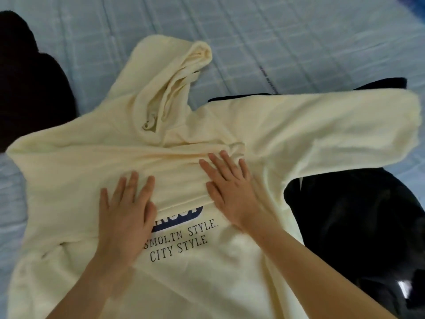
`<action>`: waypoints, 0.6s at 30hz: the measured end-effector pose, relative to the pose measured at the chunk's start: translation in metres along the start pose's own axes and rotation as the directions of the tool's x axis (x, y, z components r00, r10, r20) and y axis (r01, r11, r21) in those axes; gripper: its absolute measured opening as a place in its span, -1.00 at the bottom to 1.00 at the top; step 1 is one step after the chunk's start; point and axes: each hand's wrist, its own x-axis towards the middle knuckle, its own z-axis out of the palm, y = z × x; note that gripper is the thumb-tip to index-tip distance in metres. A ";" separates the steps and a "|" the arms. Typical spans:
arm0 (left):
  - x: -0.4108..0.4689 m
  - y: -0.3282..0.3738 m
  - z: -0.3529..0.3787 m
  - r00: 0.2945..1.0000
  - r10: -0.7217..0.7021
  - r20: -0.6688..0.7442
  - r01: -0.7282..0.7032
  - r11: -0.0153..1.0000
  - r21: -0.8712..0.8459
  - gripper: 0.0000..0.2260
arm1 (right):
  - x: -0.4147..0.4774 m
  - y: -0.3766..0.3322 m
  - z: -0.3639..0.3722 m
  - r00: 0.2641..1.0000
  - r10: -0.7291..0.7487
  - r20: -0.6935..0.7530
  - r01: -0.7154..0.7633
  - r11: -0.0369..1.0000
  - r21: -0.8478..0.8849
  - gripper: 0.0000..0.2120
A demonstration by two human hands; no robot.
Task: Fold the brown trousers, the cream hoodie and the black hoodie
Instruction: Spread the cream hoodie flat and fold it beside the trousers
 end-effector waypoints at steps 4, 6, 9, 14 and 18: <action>0.020 0.082 -0.030 0.992 -0.012 -0.123 -0.009 0.986 -0.164 -0.55 | -0.013 0.021 -0.055 0.983 0.003 -0.182 0.078 0.896 0.437 -0.48; 0.034 0.135 -0.045 0.980 0.054 -0.194 -0.112 0.945 -0.306 -0.52 | -0.029 0.051 -0.089 0.949 0.089 -0.303 0.046 0.911 0.411 -0.50; 0.059 0.210 -0.059 0.951 0.156 -0.266 -0.253 0.888 -0.385 -0.50 | -0.054 0.112 -0.131 0.885 0.239 -0.399 -0.105 0.938 0.330 -0.51; 0.090 0.326 -0.049 0.867 0.439 -0.236 -0.495 0.815 -0.300 -0.51 | -0.093 0.214 -0.157 0.747 0.534 -0.395 -0.452 0.844 0.287 -0.53; 0.111 0.369 -0.019 0.862 0.494 -0.116 -0.507 0.843 -0.181 -0.49 | -0.112 0.266 -0.155 0.637 0.712 -0.295 -0.563 0.691 0.453 -0.59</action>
